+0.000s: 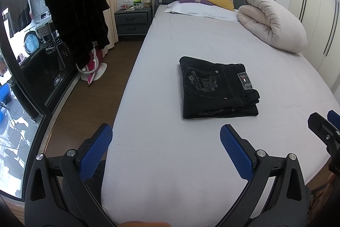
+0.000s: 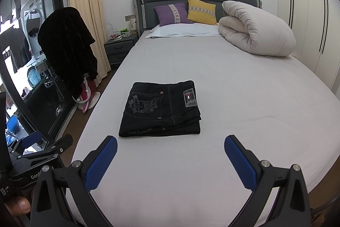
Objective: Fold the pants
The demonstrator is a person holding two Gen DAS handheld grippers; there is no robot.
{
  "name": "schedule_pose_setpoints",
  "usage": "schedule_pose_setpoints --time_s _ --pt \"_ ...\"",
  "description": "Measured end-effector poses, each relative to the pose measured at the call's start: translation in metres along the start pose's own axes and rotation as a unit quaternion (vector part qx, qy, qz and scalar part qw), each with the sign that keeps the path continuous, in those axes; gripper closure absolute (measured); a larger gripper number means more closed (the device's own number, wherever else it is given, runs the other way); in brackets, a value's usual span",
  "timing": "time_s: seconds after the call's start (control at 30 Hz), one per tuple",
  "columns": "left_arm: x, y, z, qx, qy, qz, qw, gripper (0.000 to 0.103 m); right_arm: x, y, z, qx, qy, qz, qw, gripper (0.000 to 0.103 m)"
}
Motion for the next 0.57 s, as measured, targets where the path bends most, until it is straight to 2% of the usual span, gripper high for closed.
schedule_pose_setpoints --time_s 0.57 --pt "0.003 0.01 -0.002 0.005 0.01 -0.004 0.9999 0.0 0.014 -0.003 -0.001 -0.005 0.011 -0.006 1.0 0.0"
Point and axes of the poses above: each gripper's, at about its wrist camera, not at the fingertips, and y roughly the way its jaws point, z to its right, x to its underside, the point moved 3 cm from there along y, roughly the way its jaws point, and after that the axes turned 9 degrees about -y, right-handed, at the moved point
